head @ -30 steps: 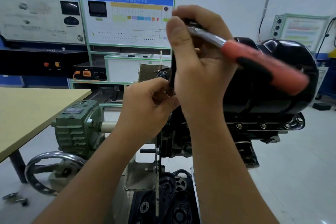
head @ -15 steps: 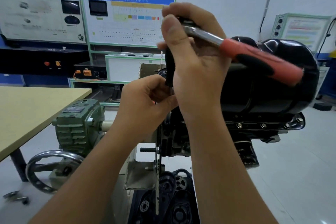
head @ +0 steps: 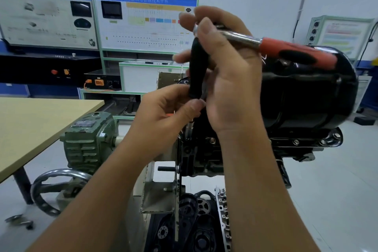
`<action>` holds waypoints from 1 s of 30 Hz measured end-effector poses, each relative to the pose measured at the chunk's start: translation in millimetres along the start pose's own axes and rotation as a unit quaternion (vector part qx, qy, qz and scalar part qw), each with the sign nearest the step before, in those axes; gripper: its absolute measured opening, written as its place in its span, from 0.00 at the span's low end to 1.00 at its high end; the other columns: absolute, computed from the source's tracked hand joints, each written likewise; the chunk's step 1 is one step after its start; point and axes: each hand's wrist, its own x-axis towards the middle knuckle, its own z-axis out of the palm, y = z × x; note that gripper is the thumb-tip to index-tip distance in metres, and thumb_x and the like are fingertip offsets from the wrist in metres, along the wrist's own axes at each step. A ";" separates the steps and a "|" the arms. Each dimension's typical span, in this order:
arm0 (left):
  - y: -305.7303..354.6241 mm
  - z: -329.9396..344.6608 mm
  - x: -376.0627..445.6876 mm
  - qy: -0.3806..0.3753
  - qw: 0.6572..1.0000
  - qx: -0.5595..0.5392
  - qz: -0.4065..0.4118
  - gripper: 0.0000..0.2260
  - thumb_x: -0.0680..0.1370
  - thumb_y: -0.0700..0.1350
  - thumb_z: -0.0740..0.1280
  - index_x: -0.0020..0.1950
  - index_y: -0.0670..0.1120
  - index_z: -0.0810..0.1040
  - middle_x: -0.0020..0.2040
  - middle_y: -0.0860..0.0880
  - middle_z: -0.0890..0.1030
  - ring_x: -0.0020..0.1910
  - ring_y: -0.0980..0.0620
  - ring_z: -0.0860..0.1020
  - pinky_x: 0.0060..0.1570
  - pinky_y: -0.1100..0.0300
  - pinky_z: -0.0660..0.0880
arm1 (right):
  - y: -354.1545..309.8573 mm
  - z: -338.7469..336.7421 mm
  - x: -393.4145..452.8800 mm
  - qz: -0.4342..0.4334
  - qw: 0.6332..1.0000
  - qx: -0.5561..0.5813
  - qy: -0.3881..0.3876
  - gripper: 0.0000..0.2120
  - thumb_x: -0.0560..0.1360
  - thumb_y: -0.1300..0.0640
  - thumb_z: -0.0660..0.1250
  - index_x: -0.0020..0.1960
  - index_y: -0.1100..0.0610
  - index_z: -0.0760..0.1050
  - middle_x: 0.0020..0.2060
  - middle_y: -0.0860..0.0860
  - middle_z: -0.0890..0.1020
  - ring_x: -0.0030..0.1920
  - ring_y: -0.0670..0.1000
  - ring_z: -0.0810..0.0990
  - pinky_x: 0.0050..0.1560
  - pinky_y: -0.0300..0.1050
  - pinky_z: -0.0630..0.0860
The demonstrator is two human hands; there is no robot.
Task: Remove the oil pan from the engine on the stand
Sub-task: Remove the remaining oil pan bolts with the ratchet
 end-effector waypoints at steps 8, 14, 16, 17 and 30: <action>3.8 7.3 2.7 0.063 0.998 0.027 -0.007 0.06 0.76 0.33 0.73 0.50 0.41 0.82 0.41 0.44 0.86 0.39 0.46 0.86 0.43 0.48 0.84 | 0.3 1.1 1.8 -0.135 0.975 -0.176 0.017 0.06 0.78 0.68 0.70 0.55 0.65 0.80 0.50 0.62 0.84 0.47 0.54 0.83 0.50 0.49 0.80; 8.3 -2.6 0.9 -0.010 0.999 0.037 0.007 0.10 0.78 0.42 0.71 0.59 0.47 0.81 0.47 0.42 0.86 0.46 0.40 0.84 0.46 0.39 0.82 | -10.5 -9.2 0.5 0.057 0.998 0.027 -0.028 0.06 0.81 0.61 0.65 0.56 0.57 0.79 0.55 0.58 0.85 0.43 0.57 0.84 0.40 0.46 0.78; 10.2 -4.8 1.2 -0.011 0.999 0.042 0.011 0.09 0.80 0.44 0.67 0.59 0.48 0.81 0.46 0.44 0.86 0.46 0.40 0.84 0.44 0.38 0.81 | -13.8 -12.2 0.3 0.094 0.992 0.053 -0.058 0.07 0.81 0.60 0.64 0.57 0.56 0.78 0.57 0.56 0.85 0.41 0.57 0.84 0.39 0.46 0.76; 10.5 -4.7 1.6 0.000 0.999 0.045 0.013 0.08 0.80 0.44 0.67 0.58 0.48 0.81 0.45 0.45 0.86 0.45 0.40 0.85 0.43 0.38 0.81 | -12.4 -11.3 0.6 0.086 0.993 0.047 -0.060 0.06 0.81 0.60 0.64 0.57 0.57 0.78 0.57 0.57 0.84 0.41 0.58 0.84 0.39 0.47 0.76; 14.0 -0.7 2.2 0.027 0.994 0.087 0.056 0.08 0.78 0.42 0.69 0.55 0.40 0.82 0.45 0.43 0.86 0.43 0.46 0.85 0.42 0.48 0.82 | -6.2 -2.2 -2.3 0.081 0.994 0.041 -0.054 0.09 0.81 0.61 0.65 0.61 0.59 0.78 0.56 0.58 0.85 0.41 0.57 0.82 0.42 0.47 0.80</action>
